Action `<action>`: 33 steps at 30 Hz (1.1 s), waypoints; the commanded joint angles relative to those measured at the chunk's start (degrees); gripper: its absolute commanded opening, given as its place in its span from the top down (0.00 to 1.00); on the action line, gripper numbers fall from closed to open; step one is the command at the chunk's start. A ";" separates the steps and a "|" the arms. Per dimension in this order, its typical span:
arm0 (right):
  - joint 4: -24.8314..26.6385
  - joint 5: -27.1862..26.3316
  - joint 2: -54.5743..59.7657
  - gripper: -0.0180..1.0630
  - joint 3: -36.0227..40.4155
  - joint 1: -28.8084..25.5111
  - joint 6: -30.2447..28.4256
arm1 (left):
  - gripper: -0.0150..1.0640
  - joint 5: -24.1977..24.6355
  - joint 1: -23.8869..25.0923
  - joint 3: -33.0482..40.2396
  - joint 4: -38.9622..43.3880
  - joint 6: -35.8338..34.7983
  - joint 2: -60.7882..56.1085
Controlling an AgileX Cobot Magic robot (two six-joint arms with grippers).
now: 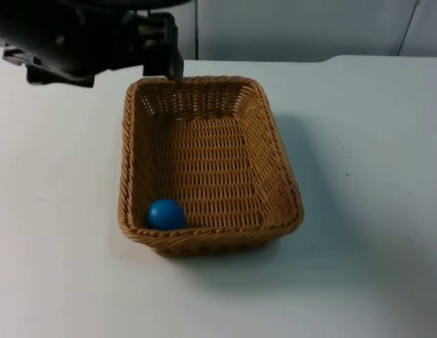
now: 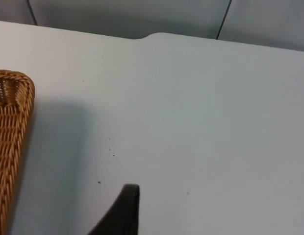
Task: Pick up the basket with the left hand and place the ball into the basket with the right hand.
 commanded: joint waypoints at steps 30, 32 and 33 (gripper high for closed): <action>0.72 2.69 -8.22 0.05 0.09 2.14 0.62 | 0.01 27.30 13.13 4.42 40.23 -27.09 -52.43; 0.80 4.69 -10.00 0.05 0.09 2.14 0.75 | 0.01 30.64 13.13 6.47 39.79 -27.09 -56.75; 0.80 6.19 -10.93 0.05 0.09 2.14 0.75 | 0.01 32.53 13.13 7.19 39.94 -27.09 -58.25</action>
